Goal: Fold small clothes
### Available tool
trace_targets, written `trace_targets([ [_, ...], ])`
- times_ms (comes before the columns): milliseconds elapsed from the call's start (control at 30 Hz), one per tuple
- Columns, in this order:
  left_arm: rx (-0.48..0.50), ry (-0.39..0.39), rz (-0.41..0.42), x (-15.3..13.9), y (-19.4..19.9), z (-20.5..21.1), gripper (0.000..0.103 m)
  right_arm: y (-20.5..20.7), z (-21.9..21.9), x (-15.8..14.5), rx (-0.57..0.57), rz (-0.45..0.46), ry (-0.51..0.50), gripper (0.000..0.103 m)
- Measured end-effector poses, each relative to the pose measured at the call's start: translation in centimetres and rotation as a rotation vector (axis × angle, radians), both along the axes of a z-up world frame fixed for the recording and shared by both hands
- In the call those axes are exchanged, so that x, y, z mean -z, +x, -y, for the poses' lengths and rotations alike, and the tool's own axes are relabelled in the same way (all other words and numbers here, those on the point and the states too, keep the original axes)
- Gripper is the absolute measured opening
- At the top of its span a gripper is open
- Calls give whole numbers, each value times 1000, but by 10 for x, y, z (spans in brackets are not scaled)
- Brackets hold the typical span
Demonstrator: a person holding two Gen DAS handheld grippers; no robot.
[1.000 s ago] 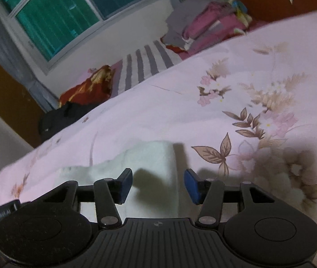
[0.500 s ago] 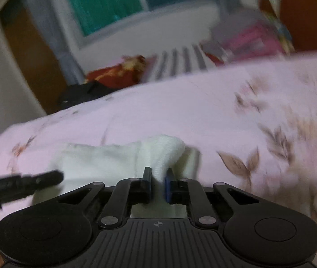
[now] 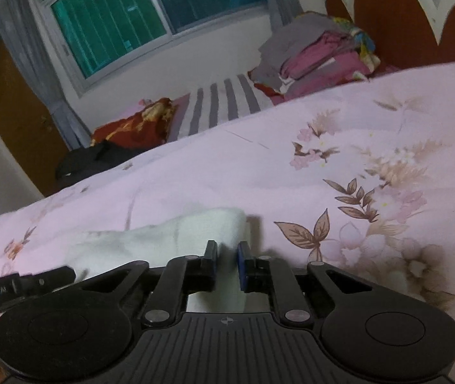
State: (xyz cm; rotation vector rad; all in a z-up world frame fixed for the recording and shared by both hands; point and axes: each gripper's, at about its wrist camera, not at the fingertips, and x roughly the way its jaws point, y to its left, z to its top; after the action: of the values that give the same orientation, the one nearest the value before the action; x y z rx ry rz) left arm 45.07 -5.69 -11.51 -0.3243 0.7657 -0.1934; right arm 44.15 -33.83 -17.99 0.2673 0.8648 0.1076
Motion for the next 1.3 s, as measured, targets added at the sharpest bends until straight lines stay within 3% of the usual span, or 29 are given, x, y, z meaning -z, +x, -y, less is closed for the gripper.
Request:
trace_targets([
  [267, 36, 13, -41, -5, -34, 0, 70, -35, -27, -11, -83, 16, -59, 16],
  [333, 43, 11, -48, -4, -43, 2, 71, -42, -31, -8, -89, 10, -101, 39],
  [367, 49, 8, -52, -3, -45, 3, 71, -47, -32, -6, -87, 11, -116, 55],
  [500, 66, 1, -75, 8, -48, 9, 71, -56, -25, 1, -78, -25, -104, 56],
  [767, 62, -42, -106, 24, -42, 10, 79, -48, -6, 18, -42, -97, 31, 56],
  [1000, 88, -43, -91, 28, -37, 11, 77, -38, 9, 33, -32, -120, 174, 56],
  [1233, 93, -65, -86, 29, -36, 16, 58, -33, 9, 37, -60, -97, 219, 54],
  [1300, 92, -67, -88, 29, -36, 17, 53, -32, 9, 38, -68, -94, 233, 43],
])
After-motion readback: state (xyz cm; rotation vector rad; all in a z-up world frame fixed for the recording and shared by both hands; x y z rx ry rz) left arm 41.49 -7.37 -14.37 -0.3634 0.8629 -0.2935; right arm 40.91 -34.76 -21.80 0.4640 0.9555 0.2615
